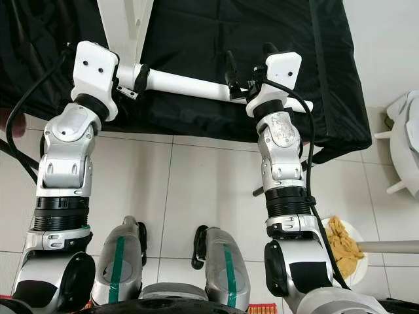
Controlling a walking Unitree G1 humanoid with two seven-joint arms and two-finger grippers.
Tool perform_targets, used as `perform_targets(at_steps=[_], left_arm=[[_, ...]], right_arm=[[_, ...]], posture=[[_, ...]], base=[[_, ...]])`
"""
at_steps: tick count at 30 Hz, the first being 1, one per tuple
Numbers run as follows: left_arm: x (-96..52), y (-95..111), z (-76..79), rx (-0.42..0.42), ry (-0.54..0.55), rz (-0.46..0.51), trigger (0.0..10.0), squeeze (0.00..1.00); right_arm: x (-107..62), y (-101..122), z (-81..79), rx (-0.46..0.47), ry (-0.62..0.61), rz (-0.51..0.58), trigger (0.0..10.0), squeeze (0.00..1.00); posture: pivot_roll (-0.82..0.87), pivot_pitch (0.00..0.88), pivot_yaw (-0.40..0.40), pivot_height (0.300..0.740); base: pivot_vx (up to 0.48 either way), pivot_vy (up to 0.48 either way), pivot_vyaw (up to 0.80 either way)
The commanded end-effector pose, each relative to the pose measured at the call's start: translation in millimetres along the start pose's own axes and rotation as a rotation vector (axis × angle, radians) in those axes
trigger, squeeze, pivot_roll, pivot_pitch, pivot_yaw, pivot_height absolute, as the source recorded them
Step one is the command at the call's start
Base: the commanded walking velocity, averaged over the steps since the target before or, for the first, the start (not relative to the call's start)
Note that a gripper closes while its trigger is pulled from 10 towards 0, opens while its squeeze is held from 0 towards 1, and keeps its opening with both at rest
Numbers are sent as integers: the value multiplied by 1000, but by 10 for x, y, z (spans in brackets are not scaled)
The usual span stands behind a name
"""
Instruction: Building children table
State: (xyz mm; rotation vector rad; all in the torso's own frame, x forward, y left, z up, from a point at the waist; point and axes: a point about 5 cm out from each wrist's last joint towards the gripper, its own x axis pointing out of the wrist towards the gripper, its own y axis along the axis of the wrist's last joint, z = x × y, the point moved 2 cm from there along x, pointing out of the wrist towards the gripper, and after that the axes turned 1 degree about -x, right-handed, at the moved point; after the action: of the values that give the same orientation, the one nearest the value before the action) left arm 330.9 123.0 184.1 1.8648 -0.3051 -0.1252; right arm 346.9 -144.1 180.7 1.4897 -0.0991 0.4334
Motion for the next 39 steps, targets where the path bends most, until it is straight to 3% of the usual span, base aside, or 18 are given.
perform_targets(at_steps=[1,10,14,16,23,31,32,33,39], left_arm=[[11,10,-83,3,179,2,10000,0],[-8,37,-184,26,231,-18,10000,0],[-19,30,-222,-10,246,-31,10000,0],[-31,29,-212,-49,241,-49,10000,0],[-65,-46,-112,-29,213,-76,10000,0],[-71,-37,-33,-95,151,-100,10000,0],[-94,-35,50,-146,94,-113,10000,0],[-173,-101,300,-203,-62,-150,10000,0],[-285,-203,550,-257,-215,-210,10000,0]], right_arm=[[6,-27,13,4,5,-17,10000,0],[-16,-16,32,2,2,-15,10000,0],[-30,-16,41,3,0,-17,10000,0],[-36,-15,46,1,-1,-18,10000,0],[-30,-6,54,2,-2,-16,10000,0],[-26,4,45,-3,6,-12,10000,0],[-28,8,46,-5,7,-11,10000,0],[-29,8,48,-5,6,-12,10000,0],[-21,12,34,-4,9,-11,10000,0]], posture=[[134,24,-108,740],[128,43,-108,740],[126,48,-109,740],[127,55,-107,740],[131,64,-112,740],[130,71,-111,740],[133,75,-110,740],[137,78,-112,740],[139,82,-108,740]], base=[[0,0,0],[0,0,0],[0,0,0],[0,0,0],[0,0,0],[0,0,0],[0,0,0],[0,0,0],[0,0,0]])
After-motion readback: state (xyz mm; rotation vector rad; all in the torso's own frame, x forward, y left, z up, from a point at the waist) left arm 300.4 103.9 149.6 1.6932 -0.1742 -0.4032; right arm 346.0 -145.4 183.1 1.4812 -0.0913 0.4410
